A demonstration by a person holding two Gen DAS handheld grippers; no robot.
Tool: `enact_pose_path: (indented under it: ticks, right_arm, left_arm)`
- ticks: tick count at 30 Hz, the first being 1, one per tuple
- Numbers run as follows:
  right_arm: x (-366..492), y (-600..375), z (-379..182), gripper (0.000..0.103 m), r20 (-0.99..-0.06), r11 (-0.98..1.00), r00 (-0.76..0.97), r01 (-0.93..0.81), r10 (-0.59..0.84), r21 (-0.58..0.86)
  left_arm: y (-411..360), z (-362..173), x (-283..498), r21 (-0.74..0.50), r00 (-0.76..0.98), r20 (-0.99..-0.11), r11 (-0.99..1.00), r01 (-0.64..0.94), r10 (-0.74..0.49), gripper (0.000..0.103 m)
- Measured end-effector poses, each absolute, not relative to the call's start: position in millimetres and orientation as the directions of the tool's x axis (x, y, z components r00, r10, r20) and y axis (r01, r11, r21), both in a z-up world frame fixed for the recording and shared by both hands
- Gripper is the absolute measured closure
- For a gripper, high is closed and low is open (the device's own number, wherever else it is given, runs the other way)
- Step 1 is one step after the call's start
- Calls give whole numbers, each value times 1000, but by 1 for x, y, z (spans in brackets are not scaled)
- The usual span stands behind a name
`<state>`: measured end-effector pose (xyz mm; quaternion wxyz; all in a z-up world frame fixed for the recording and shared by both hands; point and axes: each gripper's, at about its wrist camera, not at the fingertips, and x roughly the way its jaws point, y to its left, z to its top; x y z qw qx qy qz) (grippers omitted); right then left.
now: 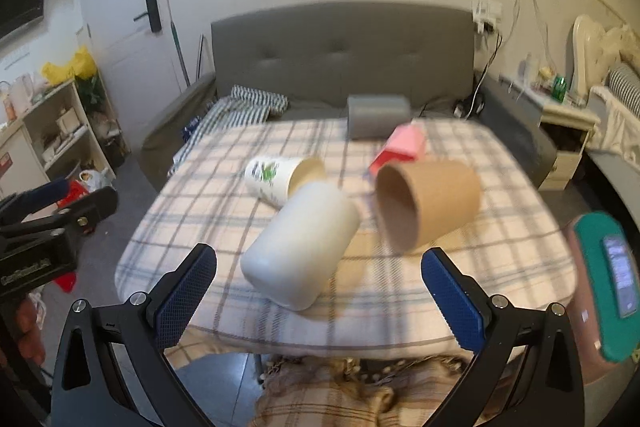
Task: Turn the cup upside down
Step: 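Grasp the white cylinder with the right tool while the left tool releases it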
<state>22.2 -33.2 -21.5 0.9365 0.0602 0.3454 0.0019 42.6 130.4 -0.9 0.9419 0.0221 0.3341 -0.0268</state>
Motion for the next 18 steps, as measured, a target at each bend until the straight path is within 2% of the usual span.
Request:
enact_pose_path:
  ticks: [4, 10, 12, 14, 16, 18]
  right_arm:
    - [47, -31, -46, 0, -698, 978, 714, 102, 57, 183]
    - [70, -28, -76, 0, -743, 950, 663, 167, 90, 264]
    - [75, -26, -83, 5, -756, 948, 648, 171, 98, 270]
    - [80, -24, -91, 14, -772, 945, 625, 167, 120, 281]
    - [81, -25, -94, 17, -778, 943, 612, 154, 144, 296]
    - [80, -23, -93, 24, -773, 947, 614, 131, 156, 294]
  left_arm:
    - [141, -15, 50, 2, 773, -634, 1000, 8, -5, 11]
    - [146, -27, 53, 4, 762, -647, 1000, 9, -5, 11]
    - [144, -32, 55, 10, 754, -657, 1000, 16, -5, 11]
    - [141, -35, 56, 8, 747, -665, 1000, 23, -12, 11]
    - [139, -39, 56, -1, 741, -671, 1000, 29, -22, 11]
    - [136, -40, 55, -7, 738, -674, 999, 34, -30, 11]
